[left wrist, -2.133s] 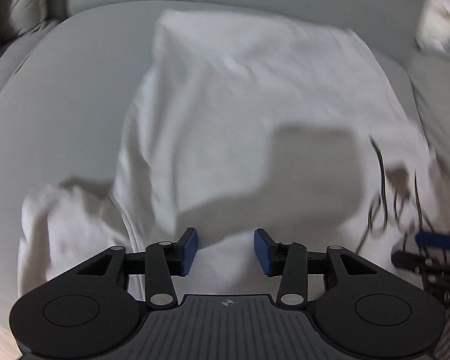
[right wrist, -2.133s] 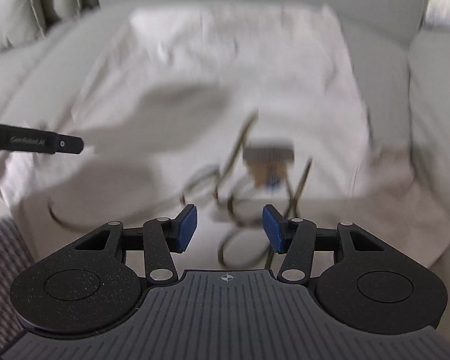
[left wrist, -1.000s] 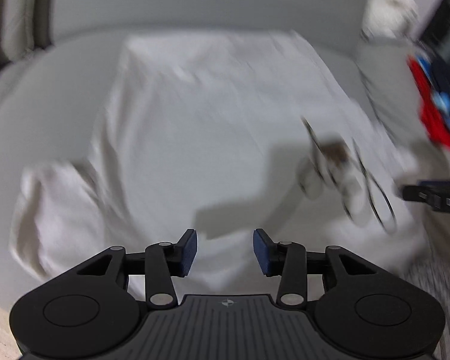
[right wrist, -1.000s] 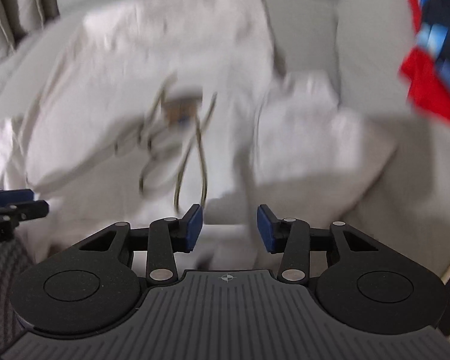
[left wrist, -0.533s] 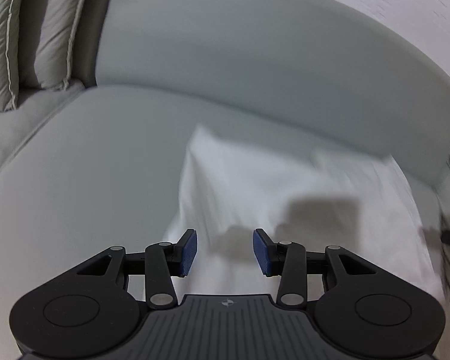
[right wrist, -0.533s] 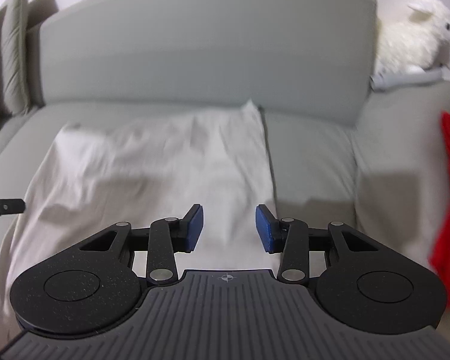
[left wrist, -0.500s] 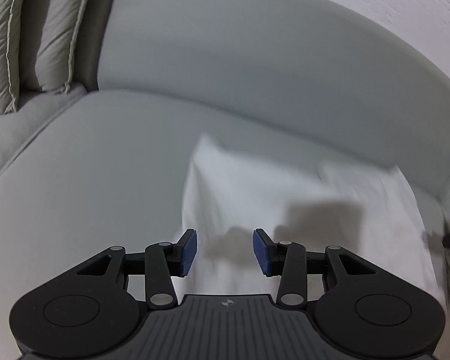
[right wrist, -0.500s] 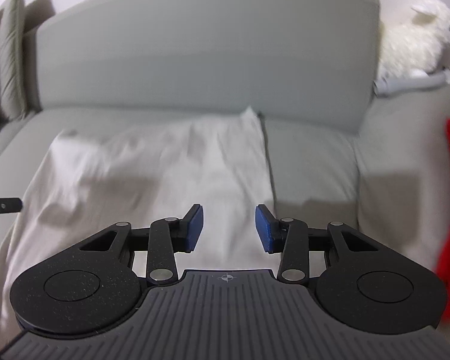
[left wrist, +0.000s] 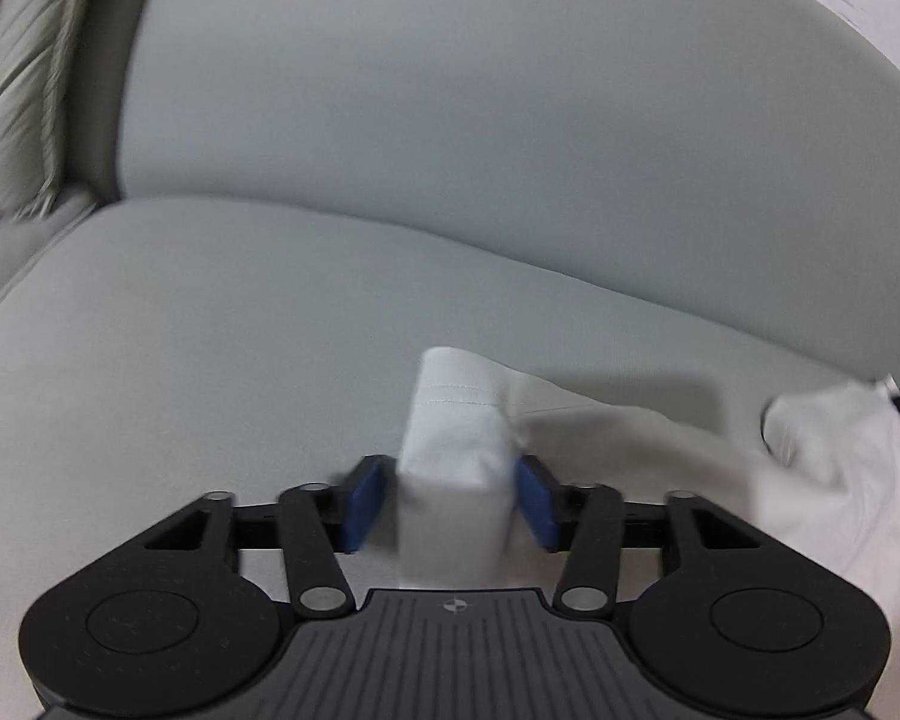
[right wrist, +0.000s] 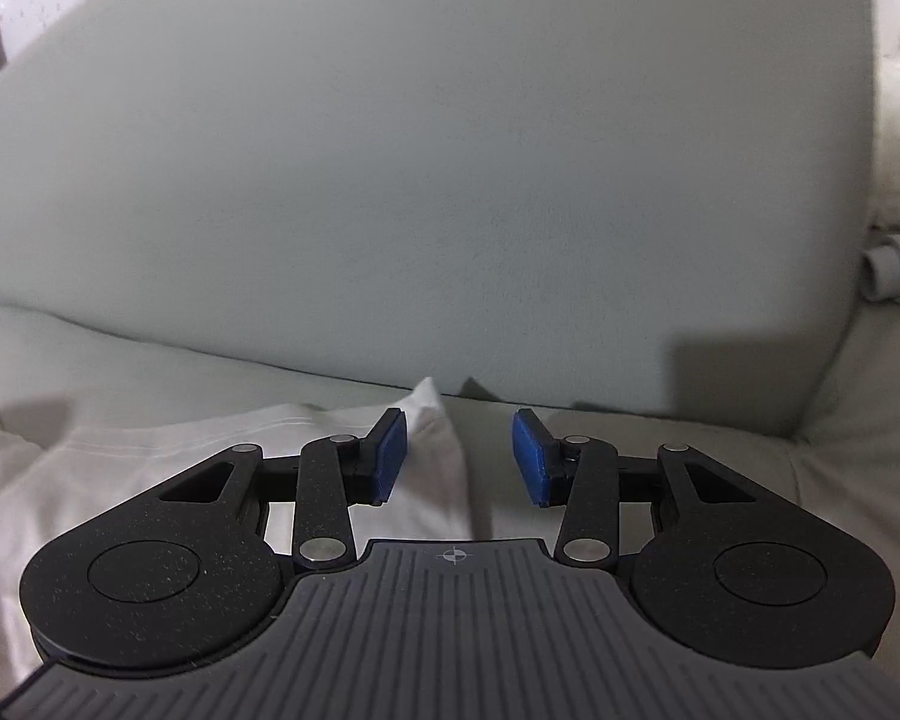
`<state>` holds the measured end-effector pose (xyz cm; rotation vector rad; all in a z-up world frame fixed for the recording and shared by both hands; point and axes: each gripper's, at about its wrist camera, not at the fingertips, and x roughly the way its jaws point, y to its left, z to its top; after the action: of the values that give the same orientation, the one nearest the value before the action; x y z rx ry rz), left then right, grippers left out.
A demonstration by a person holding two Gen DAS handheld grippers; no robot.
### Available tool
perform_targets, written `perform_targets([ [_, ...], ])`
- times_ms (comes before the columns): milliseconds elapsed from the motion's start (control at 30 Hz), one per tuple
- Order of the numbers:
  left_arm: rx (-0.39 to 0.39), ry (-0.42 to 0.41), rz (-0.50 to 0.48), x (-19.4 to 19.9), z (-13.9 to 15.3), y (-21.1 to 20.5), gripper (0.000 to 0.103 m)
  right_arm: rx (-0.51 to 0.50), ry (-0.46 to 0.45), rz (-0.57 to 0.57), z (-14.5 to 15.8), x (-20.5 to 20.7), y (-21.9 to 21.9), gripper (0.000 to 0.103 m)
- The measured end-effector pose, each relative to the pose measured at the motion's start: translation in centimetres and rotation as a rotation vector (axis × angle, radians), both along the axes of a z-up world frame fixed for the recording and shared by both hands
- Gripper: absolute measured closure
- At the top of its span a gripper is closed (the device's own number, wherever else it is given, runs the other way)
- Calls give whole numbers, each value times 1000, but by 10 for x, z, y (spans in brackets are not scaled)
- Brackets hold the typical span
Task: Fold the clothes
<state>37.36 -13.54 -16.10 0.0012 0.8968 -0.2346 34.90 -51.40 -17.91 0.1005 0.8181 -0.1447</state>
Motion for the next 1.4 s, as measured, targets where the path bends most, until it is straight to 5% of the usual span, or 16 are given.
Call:
perform_targets([
  [100,38,-15,-45,-2,-3,-14,26,-12,-4,51,-4,6,4,64],
  [200,17,-17,-48,-1,-2,-17,26,-62,17,127,-7,12,20,92],
  [267,19,-35,-62,-4,2,-14,43,-115,34,157,-8,15,33,97],
  [367,-12,-64,-37,-10,10,3,97,-230,43,178,-6,15,49,101],
  [400,-25,-75,-16,-10,14,9,99,-251,39,180,-5,14,51,101],
  [533,29,-152,-15,-13,32,2,99,-413,-21,171,8,6,55,102],
  [700,138,-287,-25,-12,50,-35,98,-484,-95,101,27,14,46,102],
  [833,243,-307,14,4,41,-57,79,-560,-152,35,33,27,40,102],
  [933,346,-246,94,13,19,-64,59,-525,-31,4,7,45,33,95],
  [1100,334,-264,113,4,15,-55,55,-478,29,-13,-19,46,27,68],
  [1400,277,-203,129,-17,41,-54,54,-312,24,-57,19,12,17,57],
])
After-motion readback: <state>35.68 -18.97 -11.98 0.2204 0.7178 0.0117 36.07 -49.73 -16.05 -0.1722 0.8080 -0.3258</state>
